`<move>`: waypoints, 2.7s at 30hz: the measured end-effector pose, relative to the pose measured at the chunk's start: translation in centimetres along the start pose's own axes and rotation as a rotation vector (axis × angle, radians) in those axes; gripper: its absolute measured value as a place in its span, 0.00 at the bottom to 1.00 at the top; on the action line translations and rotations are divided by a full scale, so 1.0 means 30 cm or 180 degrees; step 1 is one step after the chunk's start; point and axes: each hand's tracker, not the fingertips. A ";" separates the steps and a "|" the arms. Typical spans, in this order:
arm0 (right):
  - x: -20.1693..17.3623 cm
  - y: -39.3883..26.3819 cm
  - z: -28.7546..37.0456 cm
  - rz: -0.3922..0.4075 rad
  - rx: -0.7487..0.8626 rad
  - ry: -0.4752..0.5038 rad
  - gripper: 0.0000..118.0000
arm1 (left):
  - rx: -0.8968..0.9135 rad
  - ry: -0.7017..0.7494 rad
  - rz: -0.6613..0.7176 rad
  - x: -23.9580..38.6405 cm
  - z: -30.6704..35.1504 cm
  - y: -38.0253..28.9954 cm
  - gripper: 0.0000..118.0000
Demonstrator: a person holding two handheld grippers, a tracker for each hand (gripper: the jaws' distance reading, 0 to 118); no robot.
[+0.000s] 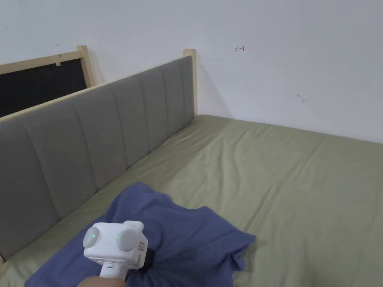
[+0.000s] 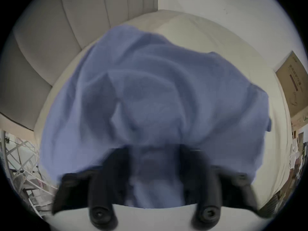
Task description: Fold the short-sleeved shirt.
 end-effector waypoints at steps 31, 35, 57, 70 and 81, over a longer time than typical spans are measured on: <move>0.392 -0.003 0.569 -0.0646 0.0922 -0.0860 0.00 | 0.1122 -0.2545 -0.1410 1.298 1.012 0.086 0.00; 0.456 -0.069 0.541 -0.0794 0.0759 -0.0970 0.00 | 0.0120 -0.2363 -0.1501 1.532 0.642 -0.003 0.00; 0.389 -0.066 0.545 -0.0628 0.1043 -0.1057 0.00 | 0.1632 -0.1897 -0.0547 0.945 0.716 -0.175 0.77; 0.313 -0.073 0.601 -0.0662 0.1357 -0.1376 0.00 | 0.2578 -0.1225 -0.0303 0.721 0.831 -0.444 0.00; 0.334 -0.085 0.527 -0.0683 0.1091 -0.1210 0.00 | 0.0154 -0.1326 -0.0486 0.882 0.376 -0.167 0.05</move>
